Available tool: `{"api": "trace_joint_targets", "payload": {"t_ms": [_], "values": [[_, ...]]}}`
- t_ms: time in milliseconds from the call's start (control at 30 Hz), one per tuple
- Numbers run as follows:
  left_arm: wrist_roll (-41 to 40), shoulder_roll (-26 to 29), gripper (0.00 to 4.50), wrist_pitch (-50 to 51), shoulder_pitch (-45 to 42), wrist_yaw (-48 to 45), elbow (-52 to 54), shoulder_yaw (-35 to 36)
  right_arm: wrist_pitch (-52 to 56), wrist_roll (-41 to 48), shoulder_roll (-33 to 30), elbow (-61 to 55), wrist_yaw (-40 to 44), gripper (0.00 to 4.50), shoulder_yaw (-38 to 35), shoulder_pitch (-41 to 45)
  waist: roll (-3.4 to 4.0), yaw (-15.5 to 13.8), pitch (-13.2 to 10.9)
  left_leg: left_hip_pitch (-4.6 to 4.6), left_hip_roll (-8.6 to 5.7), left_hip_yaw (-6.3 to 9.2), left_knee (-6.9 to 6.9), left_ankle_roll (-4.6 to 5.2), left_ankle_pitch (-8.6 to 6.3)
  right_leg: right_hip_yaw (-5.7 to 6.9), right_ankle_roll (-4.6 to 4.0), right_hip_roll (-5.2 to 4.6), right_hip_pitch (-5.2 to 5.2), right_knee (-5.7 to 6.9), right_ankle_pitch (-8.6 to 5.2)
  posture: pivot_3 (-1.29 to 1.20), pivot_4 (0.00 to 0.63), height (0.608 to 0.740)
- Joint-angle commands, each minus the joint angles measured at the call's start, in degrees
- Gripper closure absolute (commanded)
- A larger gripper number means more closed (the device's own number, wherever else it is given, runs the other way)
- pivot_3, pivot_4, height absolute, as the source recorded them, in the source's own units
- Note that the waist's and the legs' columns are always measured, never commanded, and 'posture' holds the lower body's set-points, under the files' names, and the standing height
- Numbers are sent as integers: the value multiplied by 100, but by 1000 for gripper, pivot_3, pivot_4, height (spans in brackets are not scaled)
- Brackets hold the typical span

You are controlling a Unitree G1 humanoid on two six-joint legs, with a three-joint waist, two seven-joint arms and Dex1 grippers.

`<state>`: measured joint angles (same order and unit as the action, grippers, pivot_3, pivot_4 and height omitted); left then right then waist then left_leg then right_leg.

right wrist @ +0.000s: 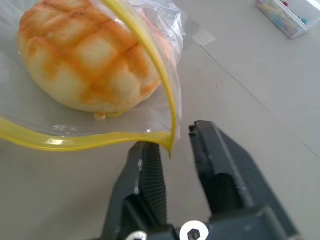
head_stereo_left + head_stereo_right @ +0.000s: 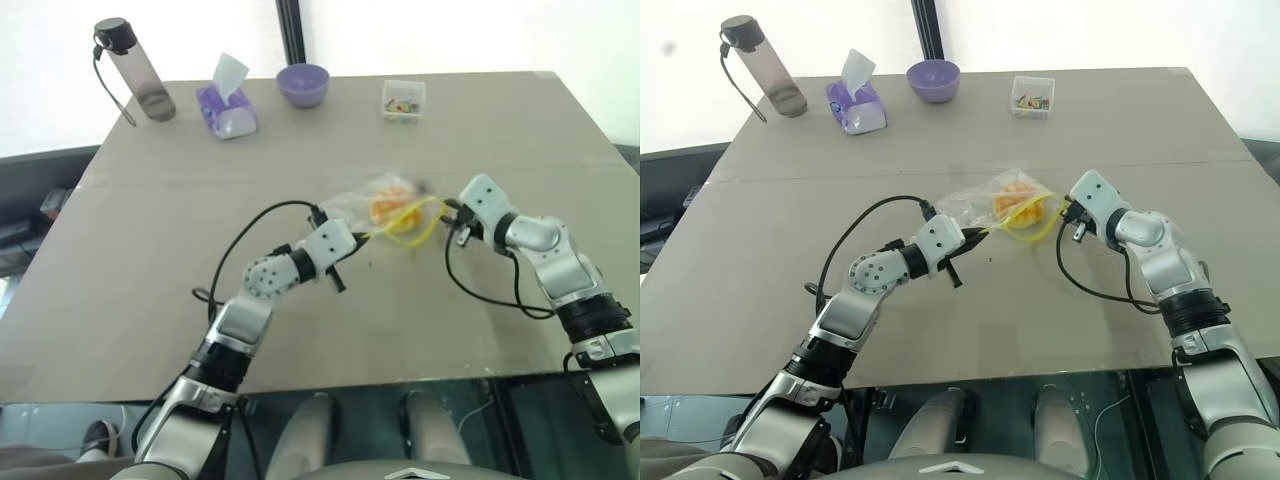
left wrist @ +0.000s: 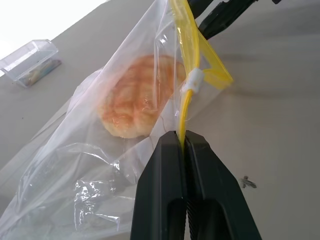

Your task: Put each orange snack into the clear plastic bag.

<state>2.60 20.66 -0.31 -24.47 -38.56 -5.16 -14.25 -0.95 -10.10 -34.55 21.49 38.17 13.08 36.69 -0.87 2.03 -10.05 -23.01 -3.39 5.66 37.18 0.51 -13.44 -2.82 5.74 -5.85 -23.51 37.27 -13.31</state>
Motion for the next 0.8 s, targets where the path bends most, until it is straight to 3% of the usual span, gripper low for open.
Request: {"api": "trace_joint_targets", "payload": {"t_ms": [33,300,600,800], "values": [[-14,5,4500,-73,-27,19,112,57,-147,-8,-13,-65,-19,4424,-127,84,0,3,0,0,0,0,0,0,0,0,0,0,0,0,0,0,150,740],[-31,20,4500,-89,-162,12,83,115,-52,-6,-170,-203,-117,4424,-364,172,0,6,0,0,0,0,0,0,0,0,0,0,0,1,0,0,150,740],[-50,111,4500,20,-988,86,131,368,321,272,-1321,-874,611,4424,-942,531,0,-7,-4,-3,0,0,-1,12,-7,5,0,0,1,-7,0,0,150,740],[-26,93,4500,-37,-1388,135,-113,425,782,459,-1706,-1544,1077,4424,-1017,558,0,6,-5,-17,0,-2,1,12,-7,18,0,-1,-1,-19,0,0,150,740]]}}
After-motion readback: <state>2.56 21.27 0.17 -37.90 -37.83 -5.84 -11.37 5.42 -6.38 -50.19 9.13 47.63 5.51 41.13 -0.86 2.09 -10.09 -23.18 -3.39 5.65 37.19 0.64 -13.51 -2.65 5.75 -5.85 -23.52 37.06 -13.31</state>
